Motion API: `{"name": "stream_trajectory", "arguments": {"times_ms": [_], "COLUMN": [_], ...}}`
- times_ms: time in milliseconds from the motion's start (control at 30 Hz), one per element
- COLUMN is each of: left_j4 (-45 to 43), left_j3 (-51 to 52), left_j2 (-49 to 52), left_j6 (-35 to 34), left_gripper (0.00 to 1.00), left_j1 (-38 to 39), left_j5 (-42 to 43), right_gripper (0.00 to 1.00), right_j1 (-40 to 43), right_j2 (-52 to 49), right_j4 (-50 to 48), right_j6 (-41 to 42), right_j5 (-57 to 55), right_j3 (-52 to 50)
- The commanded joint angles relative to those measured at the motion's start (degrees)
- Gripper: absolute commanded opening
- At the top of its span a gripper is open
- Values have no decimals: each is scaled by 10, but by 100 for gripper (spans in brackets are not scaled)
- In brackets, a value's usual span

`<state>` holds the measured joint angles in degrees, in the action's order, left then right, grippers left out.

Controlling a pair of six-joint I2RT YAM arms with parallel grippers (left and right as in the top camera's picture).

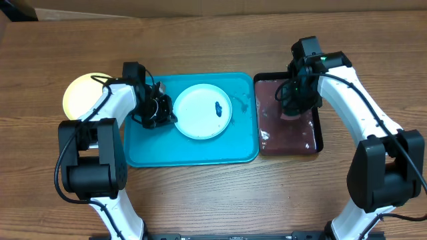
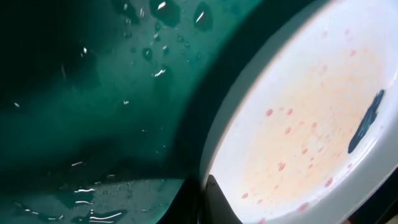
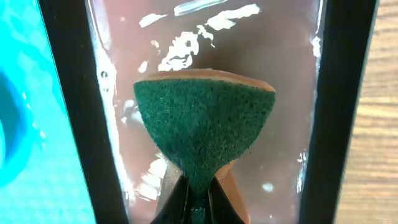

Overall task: Clean dirty plates on tray and stack at the side
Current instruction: 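Grasp the green sponge and dip it in the black tray water with right gripper, then lift the sponge with the right gripper and move it over the plate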

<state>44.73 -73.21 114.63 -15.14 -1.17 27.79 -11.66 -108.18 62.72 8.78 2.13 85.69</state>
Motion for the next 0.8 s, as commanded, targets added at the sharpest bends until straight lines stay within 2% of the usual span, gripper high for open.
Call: {"name": "stream_trajectory", "arguments": {"times_ms": [0,100,200,533,633,767], "left_j4": [-7,-7,-7,-4,-2,-3], "left_j3": [16,16,16,16,16,16], "left_j2": [-18,-18,-18,-18,-18,-18], "left_j6": [-18,-19,-26,-31,-31,-31], "left_gripper": [4,4,4,5,5,4], "left_j1": [-1,-1,-1,1,1,1], "left_j5": [8,8,6,-5,-5,-6], "right_gripper": [4,4,4,4,4,4], "right_j1": [1,1,1,0,0,-2], "right_j2": [14,13,14,16,16,16], "right_j4": [-38,-82,-84,62,76,52], "right_j6": [-4,-2,-2,-2,-2,-15], "right_j5": [1,1,1,18,65,183], "right_j3": [-45,-84,-86,90,125,134]}}
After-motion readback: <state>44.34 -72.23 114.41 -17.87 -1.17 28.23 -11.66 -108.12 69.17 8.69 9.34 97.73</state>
